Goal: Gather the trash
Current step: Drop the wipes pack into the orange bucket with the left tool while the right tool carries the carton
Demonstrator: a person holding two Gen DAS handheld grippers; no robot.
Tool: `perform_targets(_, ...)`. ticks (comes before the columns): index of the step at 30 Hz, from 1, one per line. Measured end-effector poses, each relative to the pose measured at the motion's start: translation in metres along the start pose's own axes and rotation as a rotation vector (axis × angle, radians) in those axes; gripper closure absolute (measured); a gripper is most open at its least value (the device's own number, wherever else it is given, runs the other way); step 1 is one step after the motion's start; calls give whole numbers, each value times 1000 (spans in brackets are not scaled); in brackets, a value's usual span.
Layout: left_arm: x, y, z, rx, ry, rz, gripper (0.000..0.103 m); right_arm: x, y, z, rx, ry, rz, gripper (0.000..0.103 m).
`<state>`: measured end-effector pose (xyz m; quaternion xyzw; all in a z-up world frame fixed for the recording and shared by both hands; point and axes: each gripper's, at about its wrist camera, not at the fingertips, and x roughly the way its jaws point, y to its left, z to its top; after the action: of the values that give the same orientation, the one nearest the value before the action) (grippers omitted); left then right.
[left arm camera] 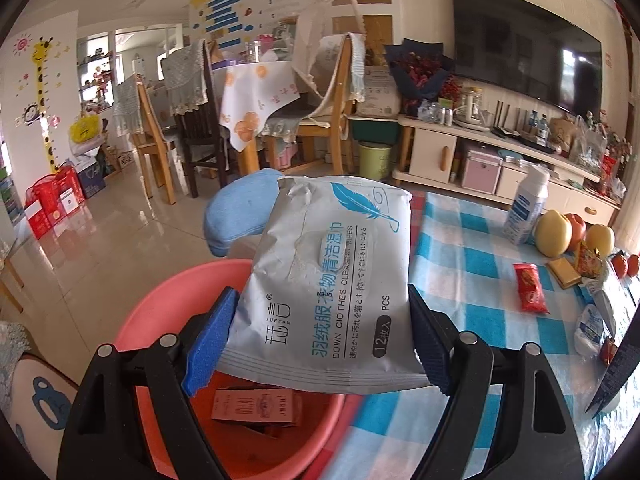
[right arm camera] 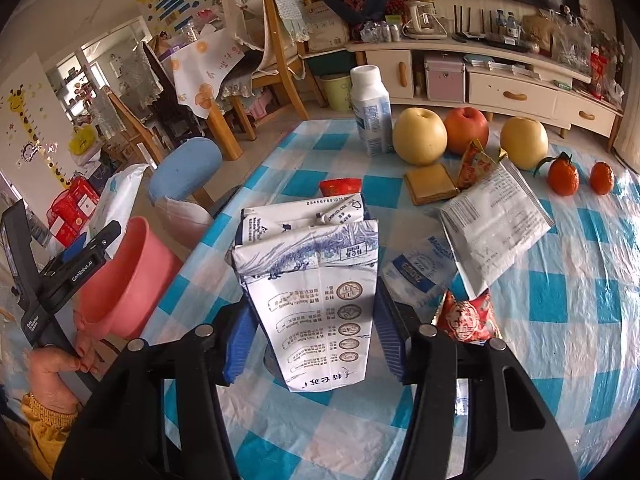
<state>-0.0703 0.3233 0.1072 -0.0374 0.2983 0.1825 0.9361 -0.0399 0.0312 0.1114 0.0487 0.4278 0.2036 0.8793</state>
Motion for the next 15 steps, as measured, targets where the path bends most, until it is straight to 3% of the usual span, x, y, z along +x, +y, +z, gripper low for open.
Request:
perform_targets(9,1,28,3,-41,-6,47,22,6,38,6,-36,-52,26,48)
perform_targets(10,0,31,4,-44,-10,50,26,6,44,8,-39,-56,38,48)
perform_targets(11,0,32,4,-45,-13,56,43,7,53,10,-44,-65,56,48)
perform_targets(15,1,43,5,-68,-7,78,44,11,87,18,-74,-79,120,48)
